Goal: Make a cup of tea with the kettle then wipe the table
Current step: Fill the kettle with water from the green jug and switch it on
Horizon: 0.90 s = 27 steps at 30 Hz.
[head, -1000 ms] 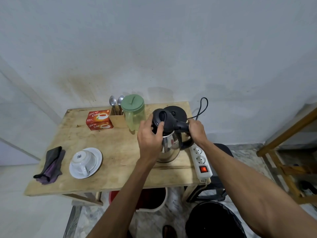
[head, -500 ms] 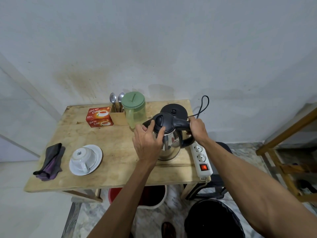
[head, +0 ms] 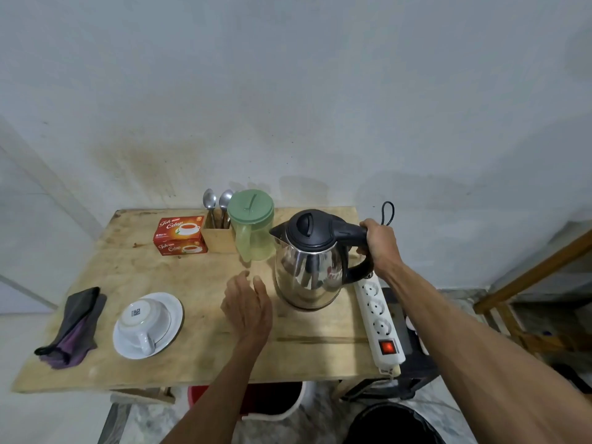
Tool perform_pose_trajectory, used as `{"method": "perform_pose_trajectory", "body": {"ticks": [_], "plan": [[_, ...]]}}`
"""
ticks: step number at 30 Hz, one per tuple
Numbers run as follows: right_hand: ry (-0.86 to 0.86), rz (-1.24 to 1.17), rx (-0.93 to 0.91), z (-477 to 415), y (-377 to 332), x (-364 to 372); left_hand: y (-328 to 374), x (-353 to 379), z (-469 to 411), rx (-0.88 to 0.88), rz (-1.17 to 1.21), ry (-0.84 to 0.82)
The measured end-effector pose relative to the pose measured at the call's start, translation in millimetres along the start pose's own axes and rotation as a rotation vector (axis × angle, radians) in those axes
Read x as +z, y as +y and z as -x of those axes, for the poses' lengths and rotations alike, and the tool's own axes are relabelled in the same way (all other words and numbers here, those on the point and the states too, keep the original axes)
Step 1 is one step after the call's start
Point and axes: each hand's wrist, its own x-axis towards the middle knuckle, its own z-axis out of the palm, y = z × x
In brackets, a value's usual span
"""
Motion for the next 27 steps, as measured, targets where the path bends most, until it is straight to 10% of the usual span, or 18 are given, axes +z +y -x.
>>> {"method": "perform_pose_trajectory", "body": {"ticks": [10,27], "plan": [[0.058,-0.033,-0.098,-64,-49,7,-59,73,3,0.222,-0.417,-0.393],[0.131,-0.030,-0.047,-130,-51,3,-66,84,4,0.250,-0.470,-0.394]]}}
